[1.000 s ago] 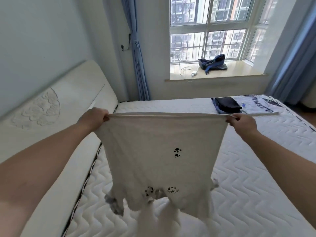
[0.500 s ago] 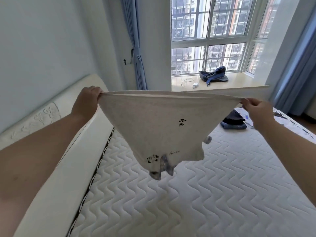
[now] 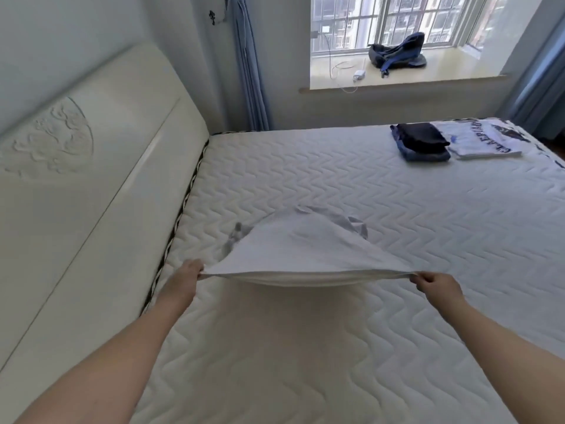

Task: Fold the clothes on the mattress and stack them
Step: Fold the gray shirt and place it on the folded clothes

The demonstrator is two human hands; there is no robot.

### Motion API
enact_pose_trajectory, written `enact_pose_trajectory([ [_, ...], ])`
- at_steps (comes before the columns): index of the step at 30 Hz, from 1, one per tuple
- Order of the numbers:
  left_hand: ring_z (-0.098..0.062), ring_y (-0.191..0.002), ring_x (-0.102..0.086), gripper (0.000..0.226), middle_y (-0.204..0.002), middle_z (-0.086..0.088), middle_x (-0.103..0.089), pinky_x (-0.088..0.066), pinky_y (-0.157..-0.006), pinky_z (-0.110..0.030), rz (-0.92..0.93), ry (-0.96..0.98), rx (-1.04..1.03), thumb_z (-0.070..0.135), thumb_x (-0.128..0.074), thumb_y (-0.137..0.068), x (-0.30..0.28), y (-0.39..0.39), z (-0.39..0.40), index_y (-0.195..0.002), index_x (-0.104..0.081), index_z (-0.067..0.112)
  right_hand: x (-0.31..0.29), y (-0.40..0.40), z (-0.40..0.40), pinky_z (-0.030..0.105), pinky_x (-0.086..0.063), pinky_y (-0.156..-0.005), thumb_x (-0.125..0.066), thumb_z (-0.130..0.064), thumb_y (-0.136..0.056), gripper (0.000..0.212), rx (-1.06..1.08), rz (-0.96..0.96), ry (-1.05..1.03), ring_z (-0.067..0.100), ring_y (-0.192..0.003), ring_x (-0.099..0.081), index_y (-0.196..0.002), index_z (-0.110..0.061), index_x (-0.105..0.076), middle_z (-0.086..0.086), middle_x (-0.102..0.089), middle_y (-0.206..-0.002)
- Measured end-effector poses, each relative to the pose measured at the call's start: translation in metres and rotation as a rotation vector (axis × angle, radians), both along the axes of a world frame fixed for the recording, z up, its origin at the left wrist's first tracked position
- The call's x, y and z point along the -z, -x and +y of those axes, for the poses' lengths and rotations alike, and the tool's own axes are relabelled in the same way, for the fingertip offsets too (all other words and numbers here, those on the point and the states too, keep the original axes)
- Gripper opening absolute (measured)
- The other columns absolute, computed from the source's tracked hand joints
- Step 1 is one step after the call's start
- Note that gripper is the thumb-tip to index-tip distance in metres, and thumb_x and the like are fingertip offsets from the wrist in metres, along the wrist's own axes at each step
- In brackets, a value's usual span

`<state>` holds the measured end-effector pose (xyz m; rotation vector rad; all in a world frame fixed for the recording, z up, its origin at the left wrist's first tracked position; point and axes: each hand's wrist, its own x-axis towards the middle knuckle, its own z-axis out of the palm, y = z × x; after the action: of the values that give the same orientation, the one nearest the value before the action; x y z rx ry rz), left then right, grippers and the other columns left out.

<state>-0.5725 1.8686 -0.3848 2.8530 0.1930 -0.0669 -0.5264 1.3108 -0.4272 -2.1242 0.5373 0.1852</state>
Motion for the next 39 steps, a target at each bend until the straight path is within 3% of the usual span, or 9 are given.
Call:
enact_pose_trajectory([
  [5,-0.019,-0.086,-0.059,0.010,-0.100,0.007,-0.057,-0.049,-0.079,-0.035,0.266,0.155,-0.053,0.028,-0.040,-0.093,0.083,0.082,-0.009,-0.092,-0.048,0.032,0.077,0.072,0.002,0.030,-0.049,-0.067,-0.066,-0.021,-0.093,0.018,-0.054,0.201,-0.005,0.017,-0.080,-0.068,-0.104,-0.011,-0.075,-0.005,-0.072,-0.076],
  [8,-0.016,-0.077,-0.057,0.008,-0.086,0.010,-0.054,-0.045,-0.069,-0.031,0.344,0.163,-0.030,0.034,-0.037,-0.086,0.119,0.115,-0.018,-0.081,-0.042,0.031,0.115,0.102,0.005,0.025,-0.055,-0.065,-0.064,-0.010,-0.094,0.021,-0.041,0.288,-0.052,0.020,-0.076,-0.068,-0.111,0.000,-0.070,0.009,-0.072,-0.081],
  [12,-0.024,-0.076,-0.055,0.019,-0.078,-0.002,-0.052,-0.037,-0.061,-0.034,0.371,0.171,-0.116,0.019,-0.041,-0.092,0.174,0.148,-0.020,-0.073,-0.040,0.018,0.155,0.139,0.008,0.038,-0.055,-0.077,-0.064,-0.013,-0.094,0.020,-0.086,0.379,-0.001,0.024,-0.079,-0.068,-0.111,-0.004,-0.071,0.010,-0.073,-0.082],
  [17,-0.031,-0.071,-0.049,0.019,-0.073,-0.008,-0.051,-0.036,-0.060,-0.042,0.385,0.226,-0.289,0.021,-0.045,-0.089,0.220,0.177,-0.031,-0.071,-0.043,0.016,0.189,0.176,0.002,0.029,-0.041,-0.070,-0.065,-0.022,-0.094,0.020,-0.132,0.426,0.146,0.019,-0.083,-0.065,-0.111,-0.016,-0.074,0.004,-0.074,-0.090],
  [21,-0.033,-0.097,-0.056,0.006,-0.107,-0.014,-0.058,-0.049,-0.082,-0.041,0.364,0.147,-0.285,0.010,-0.058,-0.087,0.249,0.192,-0.035,-0.086,-0.064,0.010,0.210,0.191,0.003,0.031,-0.041,-0.072,-0.069,-0.032,-0.090,0.016,-0.108,0.403,0.144,0.020,-0.092,-0.063,-0.102,-0.021,-0.073,0.001,-0.071,-0.092],
  [23,-0.036,-0.105,-0.055,0.013,-0.112,-0.018,-0.057,-0.046,-0.083,-0.038,0.357,0.144,-0.292,-0.002,-0.061,-0.081,0.264,0.199,-0.034,-0.087,-0.068,0.006,0.224,0.194,0.004,0.035,-0.047,-0.074,-0.068,-0.035,-0.091,0.016,-0.019,0.391,0.069,0.019,-0.091,-0.064,-0.097,-0.022,-0.072,-0.002,-0.070,-0.089],
  [28,-0.030,-0.085,-0.063,0.022,-0.087,-0.012,-0.069,-0.039,-0.069,-0.029,0.405,0.280,-0.524,-0.002,-0.059,-0.085,0.287,0.211,-0.028,-0.092,-0.072,0.015,0.263,0.193,0.007,0.045,-0.052,-0.090,-0.065,-0.010,-0.092,0.010,0.307,0.361,-0.111,0.029,-0.087,-0.065,-0.100,-0.009,-0.070,0.017,-0.069,-0.096],
  [33,-0.034,-0.094,-0.063,0.025,-0.100,-0.016,-0.071,-0.044,-0.079,-0.034,0.375,0.305,-0.591,-0.001,-0.059,-0.087,0.303,0.220,-0.016,-0.103,-0.074,0.010,0.285,0.200,0.008,0.041,-0.051,-0.081,-0.065,-0.011,-0.092,0.015,0.357,0.330,-0.048,0.025,-0.078,-0.063,-0.104,-0.009,-0.072,0.010,-0.067,-0.086],
  [39,-0.025,-0.086,-0.060,0.024,-0.096,-0.011,-0.068,-0.043,-0.076,-0.030,0.388,0.529,-0.730,0.016,-0.066,-0.089,0.317,0.222,-0.011,-0.112,-0.069,0.012,0.287,0.201,0.005,0.017,-0.047,-0.059,-0.060,-0.004,-0.095,0.020,0.424,0.328,-0.079,0.020,-0.069,-0.057,-0.113,-0.001,-0.068,0.017,-0.063,-0.094],
])
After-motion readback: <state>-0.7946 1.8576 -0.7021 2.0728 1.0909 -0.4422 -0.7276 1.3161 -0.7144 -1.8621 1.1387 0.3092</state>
